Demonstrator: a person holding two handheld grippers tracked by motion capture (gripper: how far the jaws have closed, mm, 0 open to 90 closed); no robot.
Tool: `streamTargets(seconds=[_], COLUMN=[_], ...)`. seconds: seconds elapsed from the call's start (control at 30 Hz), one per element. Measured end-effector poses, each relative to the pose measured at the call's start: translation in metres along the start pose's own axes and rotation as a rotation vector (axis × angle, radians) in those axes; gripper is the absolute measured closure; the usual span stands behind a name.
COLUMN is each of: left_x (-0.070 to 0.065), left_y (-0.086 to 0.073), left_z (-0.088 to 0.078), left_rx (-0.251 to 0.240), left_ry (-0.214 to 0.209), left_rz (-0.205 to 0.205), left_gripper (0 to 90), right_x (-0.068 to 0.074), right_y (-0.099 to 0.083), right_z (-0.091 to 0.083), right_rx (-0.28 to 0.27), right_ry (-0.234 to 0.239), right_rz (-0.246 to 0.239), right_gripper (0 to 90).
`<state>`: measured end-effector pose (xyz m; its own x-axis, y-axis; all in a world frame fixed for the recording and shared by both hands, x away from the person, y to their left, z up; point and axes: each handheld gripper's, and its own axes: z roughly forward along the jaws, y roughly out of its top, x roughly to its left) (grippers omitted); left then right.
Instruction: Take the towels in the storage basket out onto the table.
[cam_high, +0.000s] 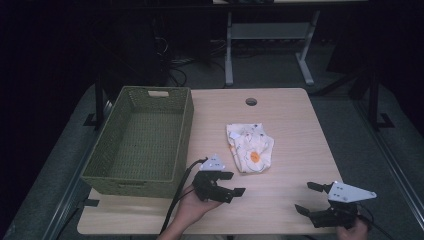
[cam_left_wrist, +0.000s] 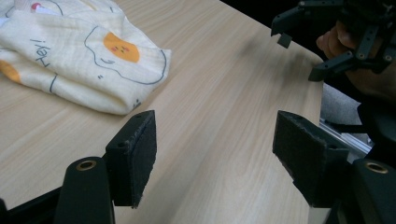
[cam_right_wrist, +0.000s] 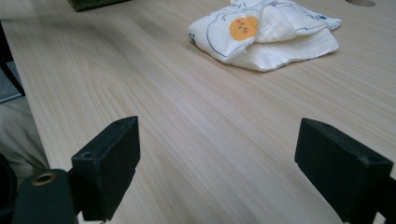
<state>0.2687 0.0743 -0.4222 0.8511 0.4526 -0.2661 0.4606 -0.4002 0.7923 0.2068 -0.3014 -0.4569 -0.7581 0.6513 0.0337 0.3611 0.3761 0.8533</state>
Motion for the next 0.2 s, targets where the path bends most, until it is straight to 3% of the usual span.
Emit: streamTargets(seconds=[0.07, 0.2], left_x=[-0.0038, -0.0115], left_y=[-0.0041, -0.0066], left_z=[-0.0027, -0.0054], left_rx=[-0.013, -0.006], left_ry=[-0.006, 0.010], left_rz=[-0.004, 0.025], left_gripper=[30.2, 29.4], right_x=[0.0001, 0.0004], right_y=[-0.0002, -0.0008], right_z=[-0.0003, -0.0002], right_rx=[0.000, -0.003], right_ry=[-0.002, 0.001], right_rz=[0.003, 0.004], right_gripper=[13.8, 13.8])
